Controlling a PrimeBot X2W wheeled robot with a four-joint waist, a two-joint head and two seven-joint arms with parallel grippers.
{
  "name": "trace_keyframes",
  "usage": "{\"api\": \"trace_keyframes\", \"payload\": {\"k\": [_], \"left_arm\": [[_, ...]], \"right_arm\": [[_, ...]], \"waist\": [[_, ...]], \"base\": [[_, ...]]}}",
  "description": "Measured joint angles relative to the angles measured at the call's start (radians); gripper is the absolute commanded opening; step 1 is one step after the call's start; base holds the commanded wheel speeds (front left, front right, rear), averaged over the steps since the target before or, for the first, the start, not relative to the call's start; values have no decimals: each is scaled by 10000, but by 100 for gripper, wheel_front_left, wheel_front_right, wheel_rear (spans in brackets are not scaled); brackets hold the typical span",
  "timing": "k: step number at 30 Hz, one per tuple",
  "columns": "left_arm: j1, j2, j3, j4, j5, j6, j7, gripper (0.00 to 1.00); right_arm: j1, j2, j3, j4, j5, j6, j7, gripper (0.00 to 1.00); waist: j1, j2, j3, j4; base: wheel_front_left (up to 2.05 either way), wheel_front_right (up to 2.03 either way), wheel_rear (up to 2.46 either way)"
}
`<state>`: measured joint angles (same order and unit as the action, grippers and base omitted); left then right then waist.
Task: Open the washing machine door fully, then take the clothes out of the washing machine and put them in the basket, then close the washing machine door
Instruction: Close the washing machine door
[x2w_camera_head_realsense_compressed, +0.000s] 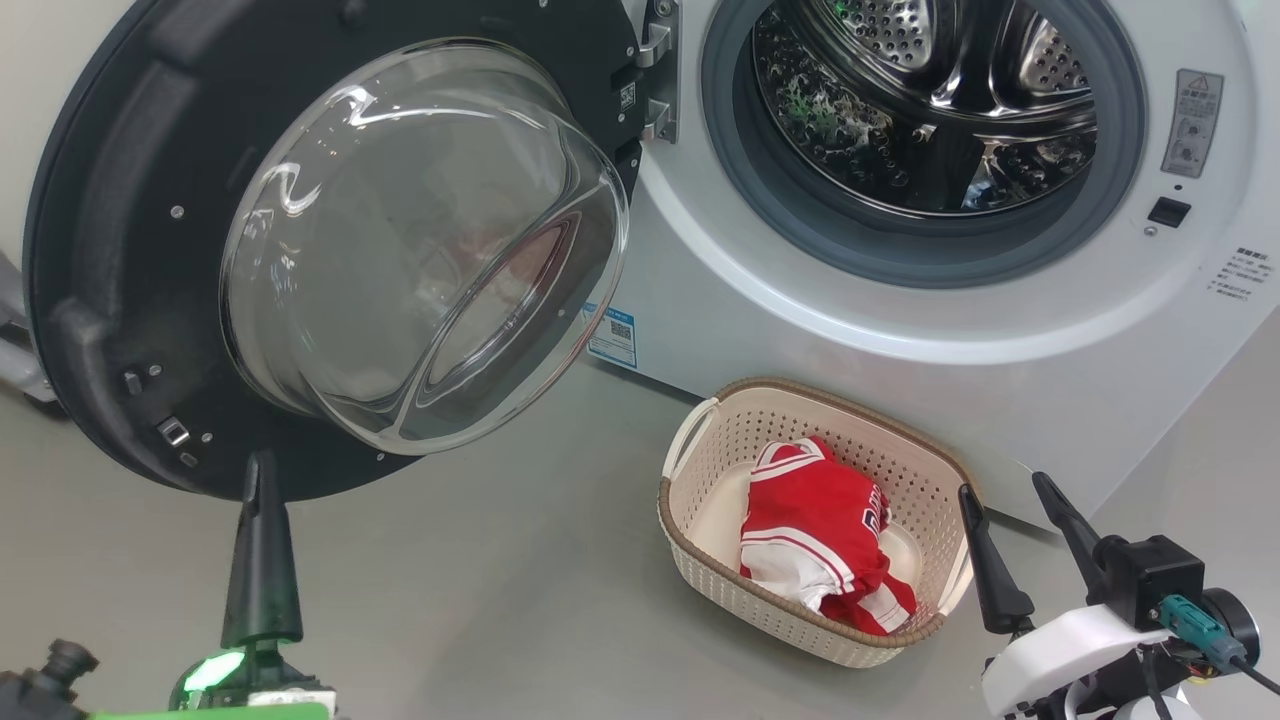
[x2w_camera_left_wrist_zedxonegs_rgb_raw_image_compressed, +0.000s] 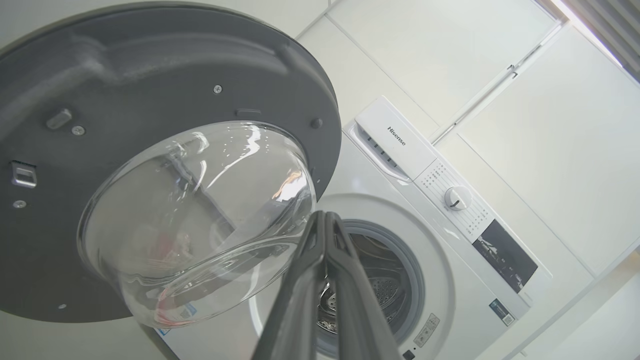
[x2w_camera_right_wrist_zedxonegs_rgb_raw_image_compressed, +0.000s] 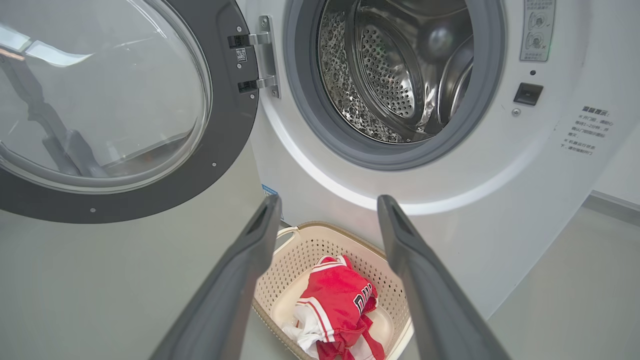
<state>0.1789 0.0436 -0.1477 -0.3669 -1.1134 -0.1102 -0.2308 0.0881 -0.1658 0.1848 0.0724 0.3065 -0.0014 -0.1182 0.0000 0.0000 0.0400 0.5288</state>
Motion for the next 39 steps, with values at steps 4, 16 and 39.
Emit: {"api": "trace_keyframes", "payload": {"k": [4, 16, 39], "left_arm": [[-79, 2, 514, -683, -1902, -77, -167, 0], [-1485, 920, 4303, -474, -5089, -94, 435, 0], [-3800, 3691, 5683, 5076, -7403, 1935, 2376, 0]], "right_arm": [[0, -10, -2, -10, 0, -2, 44, 100], [6, -159, -61, -128, -10, -13, 77, 100], [23, -320, 71, -633, -102, -88, 439, 100]], "waist": [[0, 0, 16, 4], [0, 0, 122, -6], [0, 0, 519, -524]], "base": [[0, 0, 0], [0, 0, 0], [0, 0, 0]]}}
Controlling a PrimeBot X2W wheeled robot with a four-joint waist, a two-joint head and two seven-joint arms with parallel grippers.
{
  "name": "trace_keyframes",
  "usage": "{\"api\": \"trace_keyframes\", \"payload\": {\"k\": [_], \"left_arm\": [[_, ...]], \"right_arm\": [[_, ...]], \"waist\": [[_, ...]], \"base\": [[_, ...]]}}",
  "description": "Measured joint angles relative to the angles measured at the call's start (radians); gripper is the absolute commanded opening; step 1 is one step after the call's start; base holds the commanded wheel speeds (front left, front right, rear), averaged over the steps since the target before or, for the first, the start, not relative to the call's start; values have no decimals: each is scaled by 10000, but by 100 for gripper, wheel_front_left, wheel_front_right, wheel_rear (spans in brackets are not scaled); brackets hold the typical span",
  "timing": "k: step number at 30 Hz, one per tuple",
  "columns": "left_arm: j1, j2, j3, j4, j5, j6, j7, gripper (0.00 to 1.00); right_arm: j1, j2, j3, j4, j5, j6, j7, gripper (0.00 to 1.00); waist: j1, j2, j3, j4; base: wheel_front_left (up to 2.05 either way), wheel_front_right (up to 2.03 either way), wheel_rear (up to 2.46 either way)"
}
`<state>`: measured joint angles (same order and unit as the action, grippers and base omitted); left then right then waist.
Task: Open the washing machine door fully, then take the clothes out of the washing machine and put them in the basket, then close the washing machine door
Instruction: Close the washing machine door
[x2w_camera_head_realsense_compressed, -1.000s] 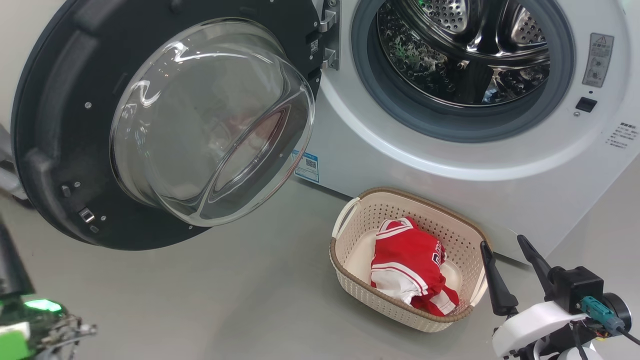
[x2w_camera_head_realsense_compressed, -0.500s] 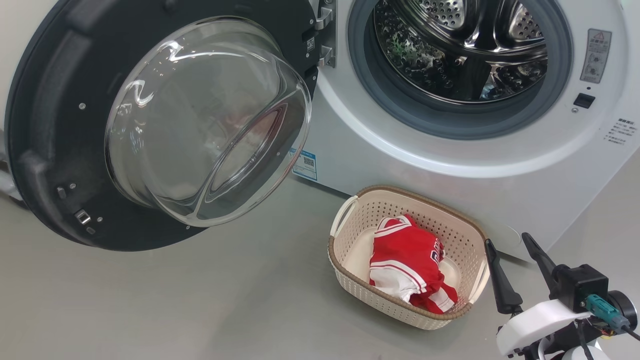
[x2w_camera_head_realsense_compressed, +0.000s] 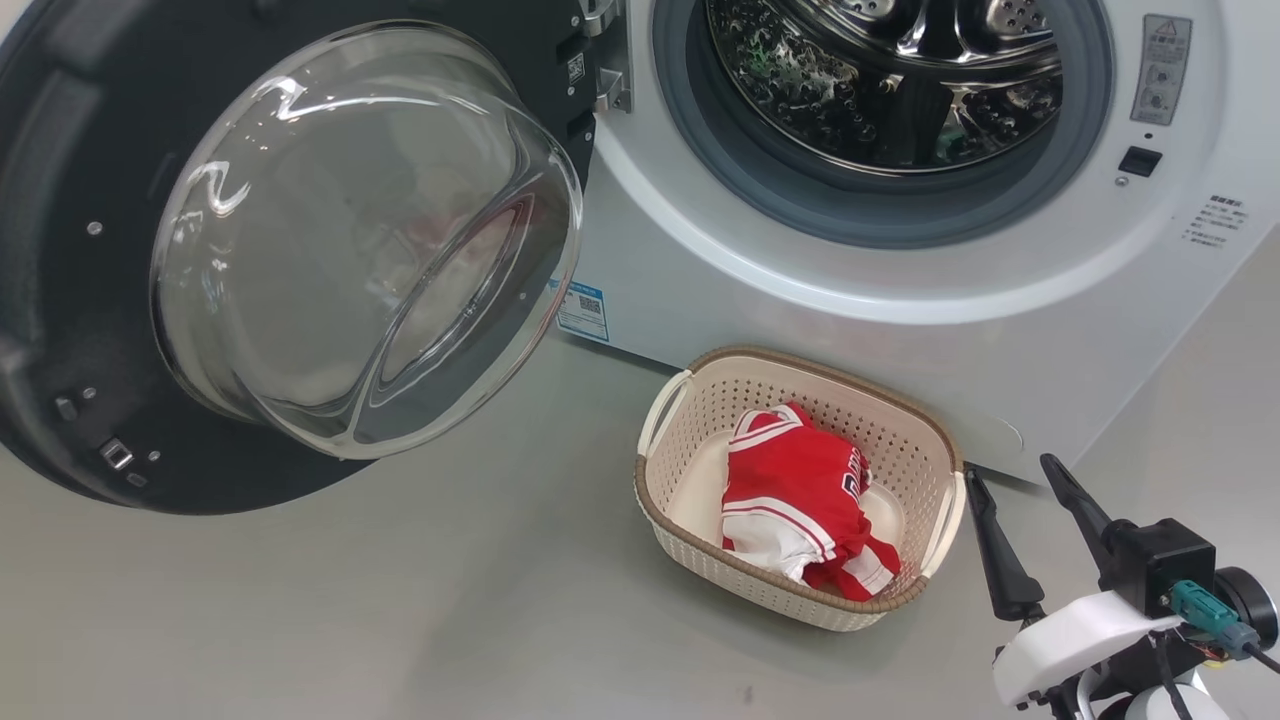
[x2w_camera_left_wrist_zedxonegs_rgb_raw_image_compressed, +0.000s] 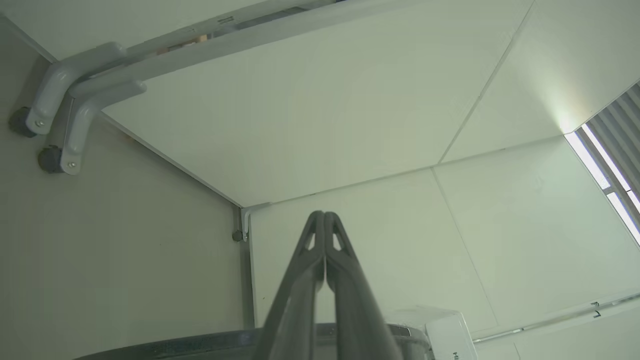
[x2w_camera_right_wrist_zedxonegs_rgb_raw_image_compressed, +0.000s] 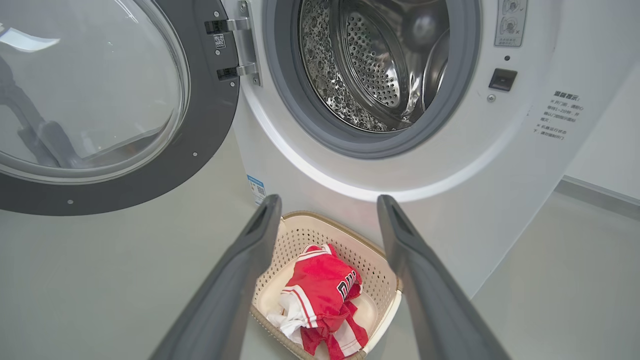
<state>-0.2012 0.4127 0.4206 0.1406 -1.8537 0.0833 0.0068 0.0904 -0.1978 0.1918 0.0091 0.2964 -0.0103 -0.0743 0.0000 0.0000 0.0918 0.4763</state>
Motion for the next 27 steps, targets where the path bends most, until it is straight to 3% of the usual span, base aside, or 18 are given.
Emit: {"api": "trace_keyframes", "payload": {"k": [6, 20, 27], "left_arm": [[-173, 305, -669, 903, 244, 107, 472, 0], [-1127, 313, -1463, 2374, 263, 121, 1143, 0], [-1596, 286, -1709, 2947, 313, -155, 1340, 0]], "right_arm": [[-32, -81, 13, -169, -4, 2, 92, 100], [-252, -322, -209, -502, -75, -12, 265, 100], [-317, -399, -261, -577, -75, -10, 267, 100]], "waist": [[0, 0, 266, -265], [0, 0, 1016, -768], [0, 0, 1232, -731]], "base": [[0, 0, 0], [0, 0, 0], [0, 0, 0]]}}
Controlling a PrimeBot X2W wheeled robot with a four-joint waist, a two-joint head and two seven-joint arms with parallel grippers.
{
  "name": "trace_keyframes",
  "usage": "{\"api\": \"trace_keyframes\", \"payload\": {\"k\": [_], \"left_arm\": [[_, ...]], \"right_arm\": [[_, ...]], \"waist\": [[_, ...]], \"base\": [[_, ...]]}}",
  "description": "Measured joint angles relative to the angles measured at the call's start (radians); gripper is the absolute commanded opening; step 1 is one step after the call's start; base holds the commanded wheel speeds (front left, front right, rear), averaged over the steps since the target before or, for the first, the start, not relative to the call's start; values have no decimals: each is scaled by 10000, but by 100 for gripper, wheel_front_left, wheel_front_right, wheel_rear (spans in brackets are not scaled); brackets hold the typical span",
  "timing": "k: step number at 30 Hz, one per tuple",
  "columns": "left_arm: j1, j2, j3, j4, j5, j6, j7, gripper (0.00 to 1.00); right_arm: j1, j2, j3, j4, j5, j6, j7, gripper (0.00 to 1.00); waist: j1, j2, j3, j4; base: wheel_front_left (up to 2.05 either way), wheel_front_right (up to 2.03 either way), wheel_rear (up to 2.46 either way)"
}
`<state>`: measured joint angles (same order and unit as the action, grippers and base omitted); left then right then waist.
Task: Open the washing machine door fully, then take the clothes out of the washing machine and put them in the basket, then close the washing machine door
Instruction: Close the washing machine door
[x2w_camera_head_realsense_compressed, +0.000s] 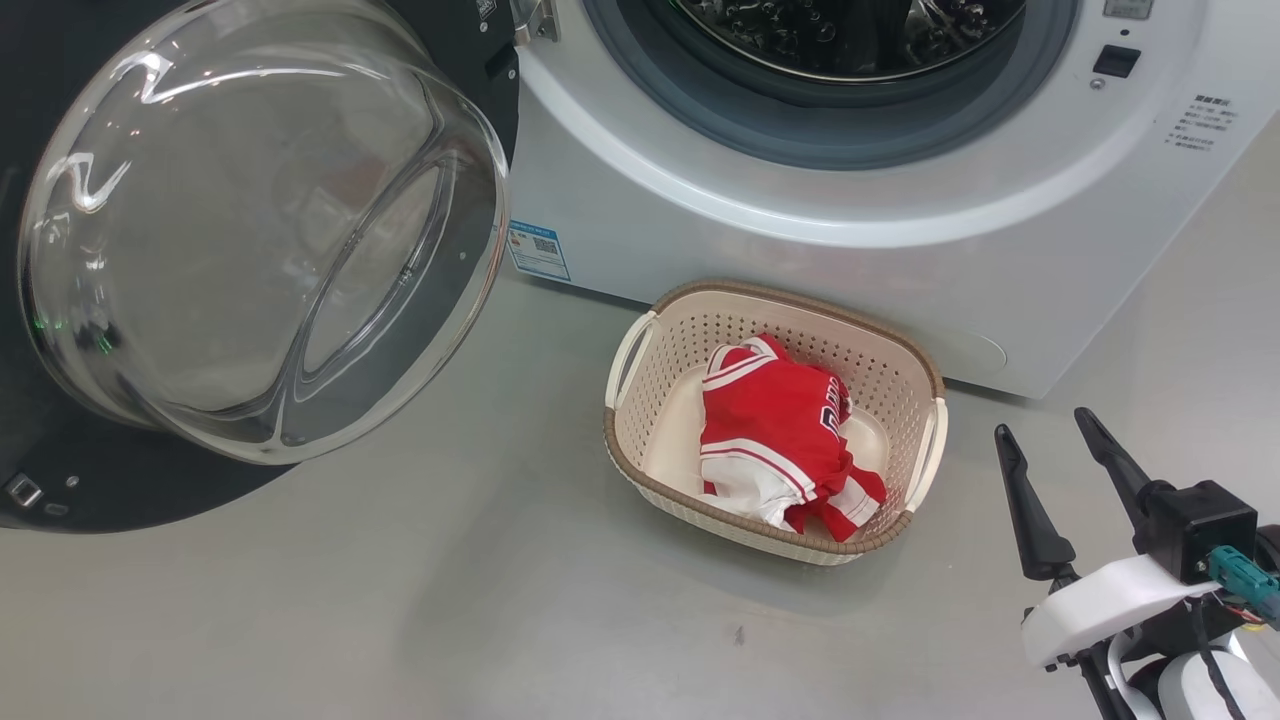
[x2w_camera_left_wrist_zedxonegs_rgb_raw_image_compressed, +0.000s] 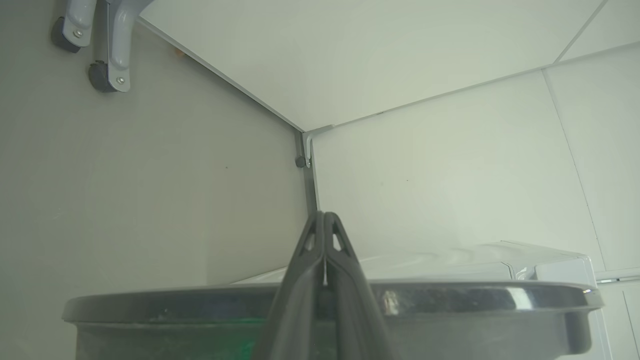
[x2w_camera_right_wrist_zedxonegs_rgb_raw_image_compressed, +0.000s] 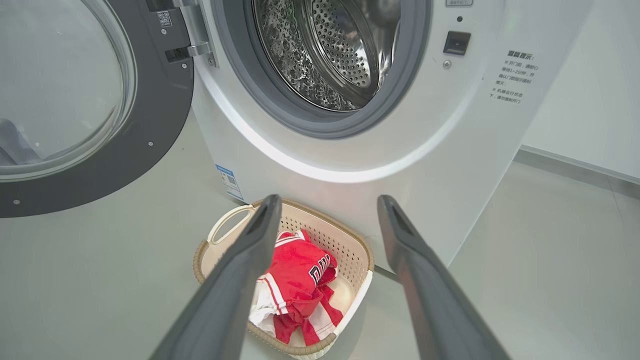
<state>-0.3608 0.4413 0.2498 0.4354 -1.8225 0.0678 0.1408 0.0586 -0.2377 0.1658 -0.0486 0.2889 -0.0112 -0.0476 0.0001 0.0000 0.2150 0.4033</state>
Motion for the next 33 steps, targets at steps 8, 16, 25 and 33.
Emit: {"api": "trace_keyframes", "payload": {"k": [8, 16, 25, 33], "left_arm": [[-150, 113, -322, 414, 197, -349, 466, 0], [-181, 115, -512, 512, 134, -792, 1296, 0], [-178, 69, -790, 612, -343, -1269, 2449, 0], [-131, -29, -928, 558, -775, -1440, 3327, 0]], "right_arm": [[-88, -73, -21, -46, 0, 0, 31, 100], [-94, -82, -23, -65, 0, 0, 31, 100], [-81, -109, -71, -63, 0, -4, 31, 100], [-66, -105, -44, -61, 0, -6, 31, 100]], "waist": [[0, 0, 61, 126], [0, 0, 72, 299], [0, 0, -29, 568], [0, 0, -131, 818]], "base": [[0, 0, 0], [0, 0, 0], [0, 0, 0], [0, 0, 0]]}}
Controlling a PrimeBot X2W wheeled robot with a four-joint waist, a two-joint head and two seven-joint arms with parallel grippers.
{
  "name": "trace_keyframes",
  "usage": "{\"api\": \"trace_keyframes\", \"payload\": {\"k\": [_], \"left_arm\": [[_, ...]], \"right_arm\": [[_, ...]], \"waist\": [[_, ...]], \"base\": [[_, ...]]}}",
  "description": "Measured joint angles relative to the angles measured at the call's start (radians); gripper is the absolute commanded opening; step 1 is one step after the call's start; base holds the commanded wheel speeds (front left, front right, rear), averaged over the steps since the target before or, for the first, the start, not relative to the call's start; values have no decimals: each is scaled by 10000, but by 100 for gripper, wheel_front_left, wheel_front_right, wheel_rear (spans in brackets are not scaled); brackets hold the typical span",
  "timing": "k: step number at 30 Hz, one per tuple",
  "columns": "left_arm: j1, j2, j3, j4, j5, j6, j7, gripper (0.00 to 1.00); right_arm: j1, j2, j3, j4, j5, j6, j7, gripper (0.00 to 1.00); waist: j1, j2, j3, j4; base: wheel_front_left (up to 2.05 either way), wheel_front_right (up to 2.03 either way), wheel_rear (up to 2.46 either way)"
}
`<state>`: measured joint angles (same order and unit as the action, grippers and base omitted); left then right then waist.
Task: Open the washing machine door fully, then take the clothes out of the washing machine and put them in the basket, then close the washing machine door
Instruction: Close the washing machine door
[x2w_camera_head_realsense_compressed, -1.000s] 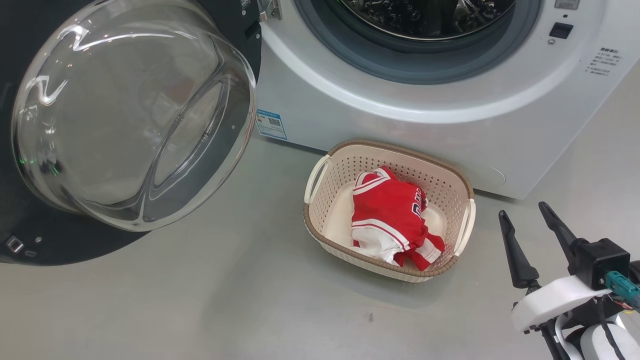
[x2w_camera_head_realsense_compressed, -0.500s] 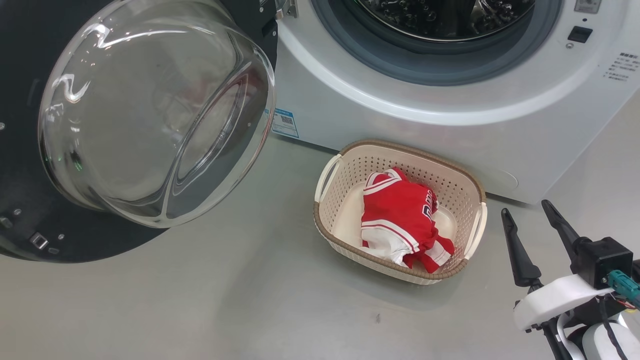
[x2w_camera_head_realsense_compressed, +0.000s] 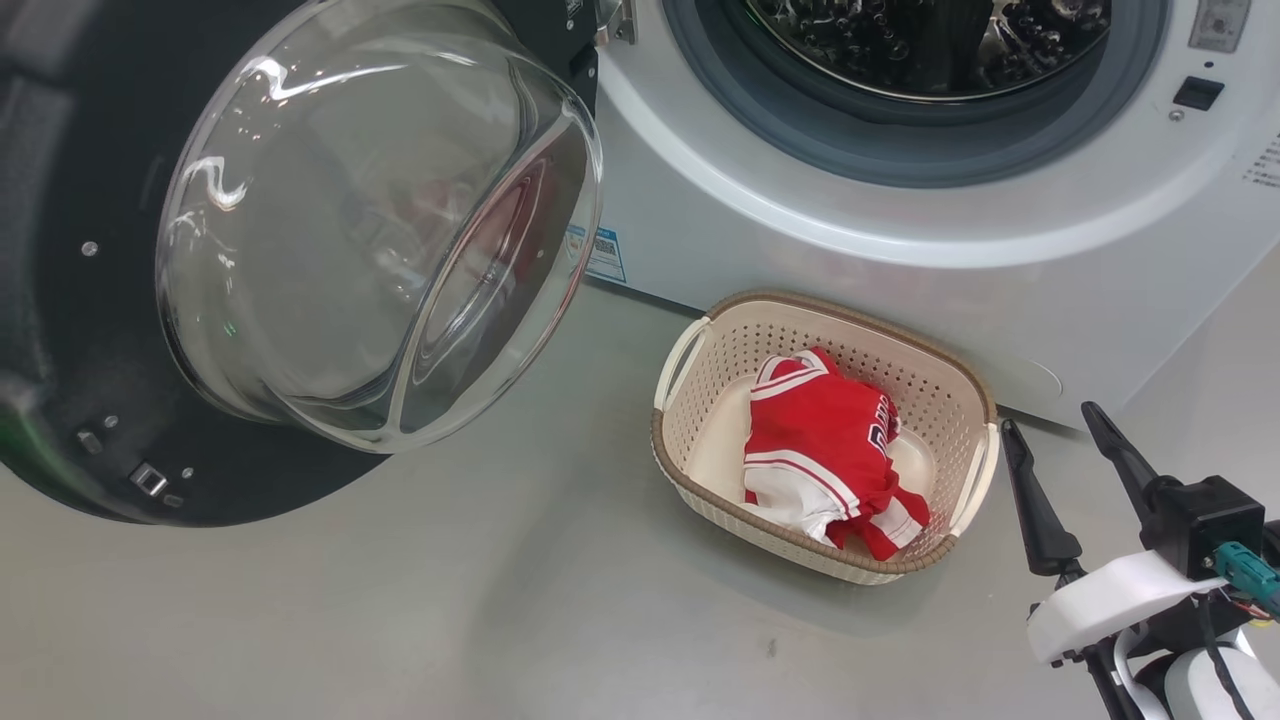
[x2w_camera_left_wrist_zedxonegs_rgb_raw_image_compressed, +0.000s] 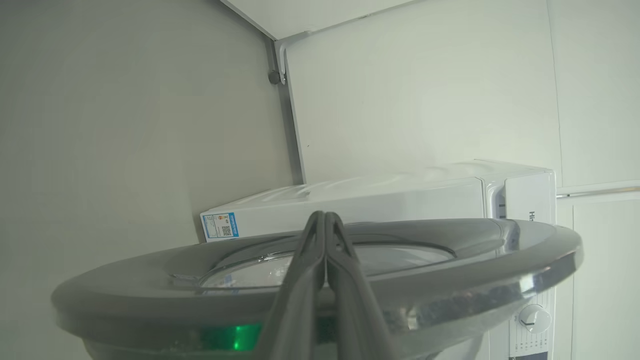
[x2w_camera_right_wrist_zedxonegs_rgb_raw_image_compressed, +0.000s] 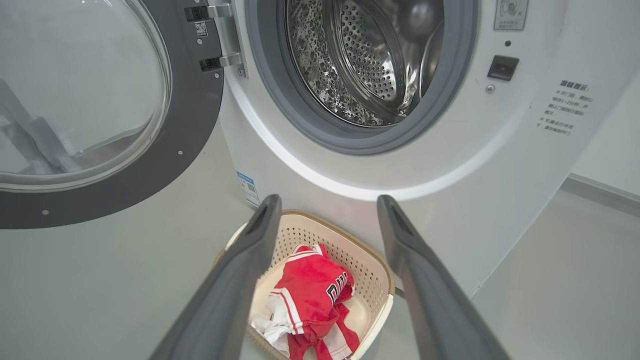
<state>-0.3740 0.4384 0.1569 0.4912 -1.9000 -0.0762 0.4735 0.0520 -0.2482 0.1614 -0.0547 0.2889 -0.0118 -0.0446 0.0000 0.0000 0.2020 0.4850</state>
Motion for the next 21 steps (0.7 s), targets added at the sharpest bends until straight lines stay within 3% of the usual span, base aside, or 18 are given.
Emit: {"api": "trace_keyframes", "payload": {"k": [21], "left_arm": [[754, 146, 0, -1001, -516, -316, 1595, 0]], "right_arm": [[8, 293, 121, 169, 59, 0, -138, 100]], "waist": [[0, 0, -274, 123]], "base": [[0, 0, 0]]}}
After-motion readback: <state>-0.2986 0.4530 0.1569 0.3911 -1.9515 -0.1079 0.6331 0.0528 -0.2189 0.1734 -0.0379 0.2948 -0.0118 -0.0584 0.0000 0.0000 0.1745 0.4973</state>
